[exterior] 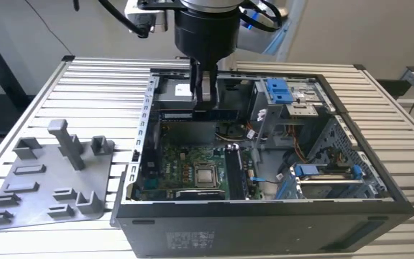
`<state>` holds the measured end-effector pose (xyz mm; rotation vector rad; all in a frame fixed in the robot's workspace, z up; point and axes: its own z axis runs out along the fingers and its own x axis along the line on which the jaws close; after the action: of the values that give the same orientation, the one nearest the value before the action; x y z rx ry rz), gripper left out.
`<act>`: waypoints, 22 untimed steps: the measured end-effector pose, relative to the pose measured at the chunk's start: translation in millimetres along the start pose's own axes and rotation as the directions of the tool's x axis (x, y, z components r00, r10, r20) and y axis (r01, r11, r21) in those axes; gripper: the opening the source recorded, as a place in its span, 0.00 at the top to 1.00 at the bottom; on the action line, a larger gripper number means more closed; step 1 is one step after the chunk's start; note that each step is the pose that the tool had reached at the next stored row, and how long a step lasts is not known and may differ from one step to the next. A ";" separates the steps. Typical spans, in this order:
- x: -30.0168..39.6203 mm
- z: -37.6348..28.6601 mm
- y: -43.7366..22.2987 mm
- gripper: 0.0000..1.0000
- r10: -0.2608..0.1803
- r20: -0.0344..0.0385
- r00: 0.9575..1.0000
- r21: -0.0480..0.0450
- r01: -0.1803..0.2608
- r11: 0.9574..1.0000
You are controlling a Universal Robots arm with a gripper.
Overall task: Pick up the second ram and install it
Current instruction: 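Pick up the second ram and move it above second insertion slot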
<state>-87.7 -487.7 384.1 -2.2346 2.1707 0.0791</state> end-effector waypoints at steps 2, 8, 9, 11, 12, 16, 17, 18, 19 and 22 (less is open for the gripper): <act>-0.4 0.0 -4.3 0.86 0.000 0.000 1.000 0.000 0.000 1.000; -1.5 -0.2 -17.2 0.86 0.000 0.000 1.000 0.000 0.000 1.000; -1.7 -0.2 -19.3 0.86 0.000 0.000 1.000 0.000 0.000 1.000; -2.0 -0.2 -23.5 0.86 0.000 0.000 1.000 0.000 0.000 1.000; -2.2 -0.3 -25.7 0.86 0.000 0.000 1.000 0.000 0.000 1.000; -2.8 -0.4 -34.8 0.86 0.000 0.000 1.000 0.000 0.000 1.000; -2.9 -0.4 -36.9 0.86 0.000 0.000 1.000 0.000 0.000 1.000; -3.1 -0.5 -38.9 0.86 0.000 0.000 1.000 0.000 0.000 1.000; -3.2 -0.5 -40.7 0.86 0.000 0.000 1.000 0.000 0.000 1.000; -3.7 -0.5 -44.6 0.86 0.000 0.000 1.000 0.000 0.000 1.000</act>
<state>-43.3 -482.7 384.0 -2.2346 2.1706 0.0791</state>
